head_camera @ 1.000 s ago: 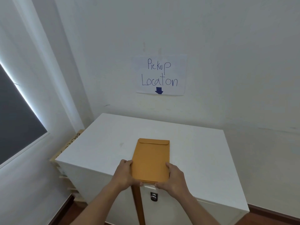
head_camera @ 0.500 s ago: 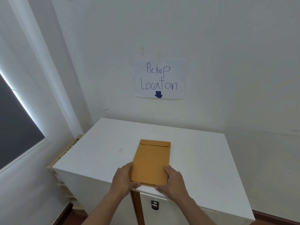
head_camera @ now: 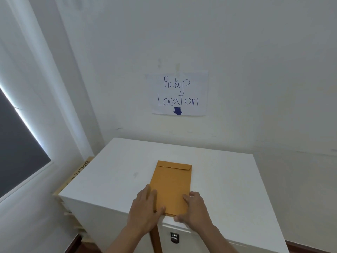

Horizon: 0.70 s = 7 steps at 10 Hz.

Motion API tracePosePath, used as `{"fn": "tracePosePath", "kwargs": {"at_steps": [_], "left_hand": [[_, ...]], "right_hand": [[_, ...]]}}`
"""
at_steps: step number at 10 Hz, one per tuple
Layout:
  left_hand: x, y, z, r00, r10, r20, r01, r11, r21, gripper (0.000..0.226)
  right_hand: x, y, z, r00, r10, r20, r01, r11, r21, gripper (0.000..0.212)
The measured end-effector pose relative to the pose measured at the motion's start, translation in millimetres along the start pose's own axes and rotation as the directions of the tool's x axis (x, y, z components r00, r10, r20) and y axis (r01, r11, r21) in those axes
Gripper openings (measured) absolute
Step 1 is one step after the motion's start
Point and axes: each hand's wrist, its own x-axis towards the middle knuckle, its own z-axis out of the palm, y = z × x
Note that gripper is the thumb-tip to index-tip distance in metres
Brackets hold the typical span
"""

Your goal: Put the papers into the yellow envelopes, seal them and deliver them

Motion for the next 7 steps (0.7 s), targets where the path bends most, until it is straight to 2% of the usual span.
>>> {"fn": "tracePosePath", "kwargs": {"at_steps": [1, 2, 3, 4, 5, 6, 7], "left_hand": [[-8.5, 7.6, 9.1, 0.992, 0.099, -0.079, -0.090, 0.990, 0.106, 0.058], [-14.0, 2.0, 26.7, 0.993, 0.120, 0.013, -0.121, 0.988, 0.099, 0.056], [-17.0, -4.2, 41.8, 0.993, 0.108, -0.051, -0.099, 0.985, 0.140, 0.058], [-16.3, -3.2, 43.3, 0.997, 0.073, -0.009, -0.071, 0.985, 0.157, 0.059], [-9.7, -7.5, 47.6, 0.995, 0.096, 0.019, -0.098, 0.980, 0.176, 0.057], [-9.1, -10.7, 52.1, 0.989, 0.085, 0.123, -0.108, 0.973, 0.202, 0.053], [-6.8, -11.0, 54.2, 0.993, 0.074, 0.091, -0.091, 0.975, 0.203, 0.058]], "right_hand": [[0.5, -0.6, 0.3, 1.000, -0.004, -0.004, 0.004, 1.000, -0.006, 0.089], [1.6, 0.7, 0.5, 1.000, -0.010, -0.016, 0.010, 1.000, 0.004, 0.092], [2.1, 2.3, 0.9, 1.000, -0.009, -0.011, 0.009, 1.000, -0.003, 0.091], [-1.5, 2.8, 2.0, 1.000, -0.018, -0.023, 0.019, 1.000, 0.010, 0.093], [-9.0, -3.2, -4.4, 0.999, -0.031, -0.012, 0.032, 0.997, 0.074, 0.099], [-23.8, -12.9, -37.0, 0.992, -0.035, -0.121, 0.068, 0.958, 0.279, 0.090], [-52.0, -31.6, -97.7, 0.901, -0.053, -0.430, 0.283, 0.824, 0.491, 0.062]]}}
